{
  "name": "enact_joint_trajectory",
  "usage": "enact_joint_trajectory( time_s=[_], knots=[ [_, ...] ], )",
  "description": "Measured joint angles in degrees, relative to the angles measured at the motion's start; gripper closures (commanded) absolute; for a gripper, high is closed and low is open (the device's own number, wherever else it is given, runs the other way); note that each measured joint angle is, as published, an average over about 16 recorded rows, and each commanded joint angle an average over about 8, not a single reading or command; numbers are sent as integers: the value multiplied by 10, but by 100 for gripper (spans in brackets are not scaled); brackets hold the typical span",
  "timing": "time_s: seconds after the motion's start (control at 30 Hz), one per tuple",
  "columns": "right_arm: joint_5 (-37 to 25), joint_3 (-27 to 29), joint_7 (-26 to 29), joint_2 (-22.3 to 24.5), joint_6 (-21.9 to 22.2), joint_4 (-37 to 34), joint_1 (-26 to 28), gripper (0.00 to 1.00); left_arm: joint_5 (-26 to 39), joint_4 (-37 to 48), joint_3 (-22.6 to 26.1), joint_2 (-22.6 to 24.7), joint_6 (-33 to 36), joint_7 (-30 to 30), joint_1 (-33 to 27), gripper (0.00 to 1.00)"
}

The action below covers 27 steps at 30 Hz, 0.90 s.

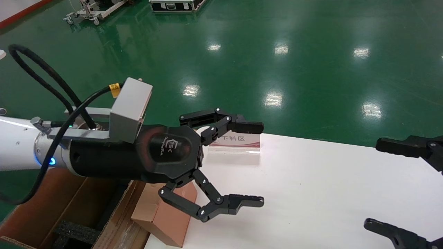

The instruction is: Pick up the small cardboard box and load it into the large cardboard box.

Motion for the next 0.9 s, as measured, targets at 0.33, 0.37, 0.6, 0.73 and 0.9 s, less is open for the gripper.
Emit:
enact_joint_trajectory(
  time_s=[0.33,0.37,0.6,0.73,0.9],
  knots=[
    [0,0,0,0,0,0,0,0,0,0,0,0,0,0,0,0],
    [0,0,0,0,0,0,0,0,0,0,0,0,0,-1,0,0],
    [0,0,0,0,0,0,0,0,14,0,8,-4,-4,-15,-3,0],
    [0,0,0,0,0,0,0,0,35,-1,20,-9,-7,-40,-12,0],
    [0,-1,0,0,0,0,0,0,88,-4,51,-18,-7,-104,-41,0]
  ],
)
